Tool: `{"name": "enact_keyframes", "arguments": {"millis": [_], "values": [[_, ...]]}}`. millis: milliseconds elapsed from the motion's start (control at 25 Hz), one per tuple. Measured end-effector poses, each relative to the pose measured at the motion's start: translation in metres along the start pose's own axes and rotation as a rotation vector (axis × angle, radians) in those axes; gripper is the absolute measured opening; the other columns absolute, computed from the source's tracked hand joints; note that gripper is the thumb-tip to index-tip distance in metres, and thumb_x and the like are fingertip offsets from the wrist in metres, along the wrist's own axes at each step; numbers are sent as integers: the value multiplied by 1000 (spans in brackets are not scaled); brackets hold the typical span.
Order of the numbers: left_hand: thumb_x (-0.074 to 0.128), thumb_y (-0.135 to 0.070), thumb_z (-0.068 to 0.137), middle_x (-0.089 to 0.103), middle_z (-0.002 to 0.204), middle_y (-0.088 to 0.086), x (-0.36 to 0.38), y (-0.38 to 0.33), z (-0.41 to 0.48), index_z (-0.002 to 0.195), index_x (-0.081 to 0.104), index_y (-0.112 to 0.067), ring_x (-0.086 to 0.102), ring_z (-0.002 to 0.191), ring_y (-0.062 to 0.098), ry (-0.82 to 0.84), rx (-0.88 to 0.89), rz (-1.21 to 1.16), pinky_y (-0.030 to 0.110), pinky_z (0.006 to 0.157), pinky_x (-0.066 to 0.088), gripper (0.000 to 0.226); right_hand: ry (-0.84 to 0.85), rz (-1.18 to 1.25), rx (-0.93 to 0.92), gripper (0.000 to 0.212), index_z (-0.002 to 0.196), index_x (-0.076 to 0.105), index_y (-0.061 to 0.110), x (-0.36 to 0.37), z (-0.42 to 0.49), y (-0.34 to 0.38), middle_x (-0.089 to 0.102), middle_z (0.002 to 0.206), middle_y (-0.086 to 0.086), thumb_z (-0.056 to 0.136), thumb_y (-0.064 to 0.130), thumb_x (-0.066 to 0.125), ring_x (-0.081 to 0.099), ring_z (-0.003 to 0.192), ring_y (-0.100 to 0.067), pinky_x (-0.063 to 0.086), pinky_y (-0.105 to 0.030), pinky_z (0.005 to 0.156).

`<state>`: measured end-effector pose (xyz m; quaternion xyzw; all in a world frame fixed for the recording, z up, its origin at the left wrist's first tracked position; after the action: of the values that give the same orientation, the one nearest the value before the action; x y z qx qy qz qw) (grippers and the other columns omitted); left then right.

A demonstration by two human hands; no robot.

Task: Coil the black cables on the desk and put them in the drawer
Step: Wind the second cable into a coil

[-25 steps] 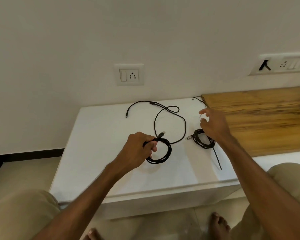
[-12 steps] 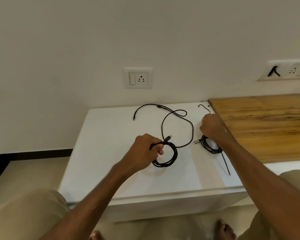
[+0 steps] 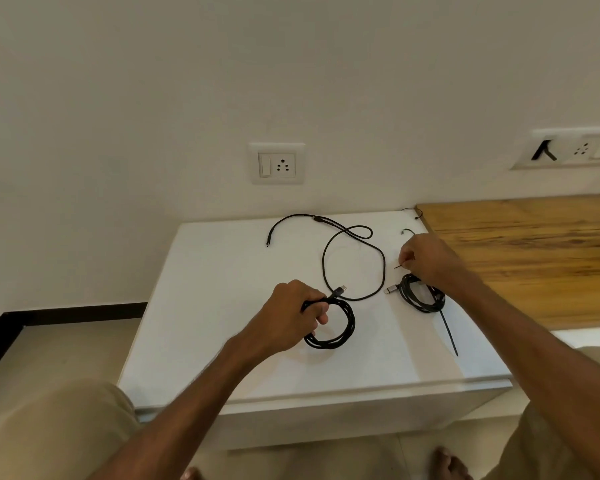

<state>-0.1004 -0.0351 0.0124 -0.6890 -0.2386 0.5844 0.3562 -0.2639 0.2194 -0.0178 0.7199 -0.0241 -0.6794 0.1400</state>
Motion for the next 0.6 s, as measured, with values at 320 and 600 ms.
{"name": "enact_keyframes", "arguments": {"millis": [320,600], "values": [[52,-9,100,65,63,-14,1,3,5,74,67,-16,62,51,2,22,-12,20,14,59,52,31,-474,123,-178,15,112,57,15,-46,-8,9,69,84,-8,99,13,48,64,75,-30,53,-39,65],[52,-11,101,63,57,-23,6,13,12,73,66,-18,62,53,3,42,-38,29,16,62,54,32,-228,51,167,60,147,48,17,-17,56,-52,63,133,-20,87,12,54,60,120,-42,49,-48,98]]}}
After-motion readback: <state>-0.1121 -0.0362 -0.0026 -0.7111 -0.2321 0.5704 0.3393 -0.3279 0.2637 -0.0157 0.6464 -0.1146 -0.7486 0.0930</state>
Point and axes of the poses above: each hand's wrist, its own z-axis towards the middle knuckle, its own x-axis out of the palm, y = z × x, the point moved 8 cm from there along z, towards the middle knuckle
